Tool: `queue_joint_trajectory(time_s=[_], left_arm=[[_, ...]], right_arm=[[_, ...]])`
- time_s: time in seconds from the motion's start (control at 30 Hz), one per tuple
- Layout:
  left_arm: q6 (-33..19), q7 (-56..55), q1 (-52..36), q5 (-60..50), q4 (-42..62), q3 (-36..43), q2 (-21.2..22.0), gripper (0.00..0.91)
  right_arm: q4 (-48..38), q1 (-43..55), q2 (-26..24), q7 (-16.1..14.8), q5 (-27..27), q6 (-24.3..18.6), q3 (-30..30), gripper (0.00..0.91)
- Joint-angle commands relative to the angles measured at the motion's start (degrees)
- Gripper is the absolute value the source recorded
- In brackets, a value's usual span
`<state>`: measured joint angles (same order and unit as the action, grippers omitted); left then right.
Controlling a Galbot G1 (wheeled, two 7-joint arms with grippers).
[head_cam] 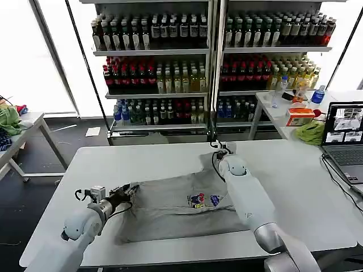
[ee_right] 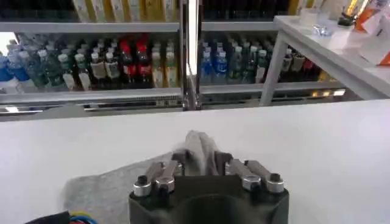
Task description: Fold and organize the clothes.
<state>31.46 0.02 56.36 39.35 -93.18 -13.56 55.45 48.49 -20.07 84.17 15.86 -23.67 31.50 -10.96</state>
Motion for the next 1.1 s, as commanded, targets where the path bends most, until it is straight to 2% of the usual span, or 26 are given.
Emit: queue_joint_trajectory(time_s=[0.03,0.23,0.43,0.8,1.1], left_arm=[[-0.2,0.3,0.2,-0.3,-0.6,0.1,-0.1,0.0],[-1.7,0.7,-0.7,-0.2,-0.6,0.3,0.1,0.0],[-3.4,0.4,-0.9,-0.1,-1.2,-0.3,-0.1,0.0],[-4.3,1.0,1.6,-0.4,-4.9,-2.8,-1.4,0.0],[-4.4,1.1,4.5,-1.0,-8.3,-4.3,-1.5,0.0]], right_arm=[[1.2,-1.5,0.0,-0.1,-0.2,0.0,-0.9,0.0],[3.7,-2.4,-0.2,-0.1,-1.3,0.2,-1.9,0.0],[10.4,-4.2,-1.8,0.0,-3.7,1.2,-1.9,0.0],[29.5,-10.5,-5.1,1.8,-5.7,1.7,-1.9,0.0],[43.5,-17.4,-9.3,4.7,-9.5,1.8,-2.7,0.0]])
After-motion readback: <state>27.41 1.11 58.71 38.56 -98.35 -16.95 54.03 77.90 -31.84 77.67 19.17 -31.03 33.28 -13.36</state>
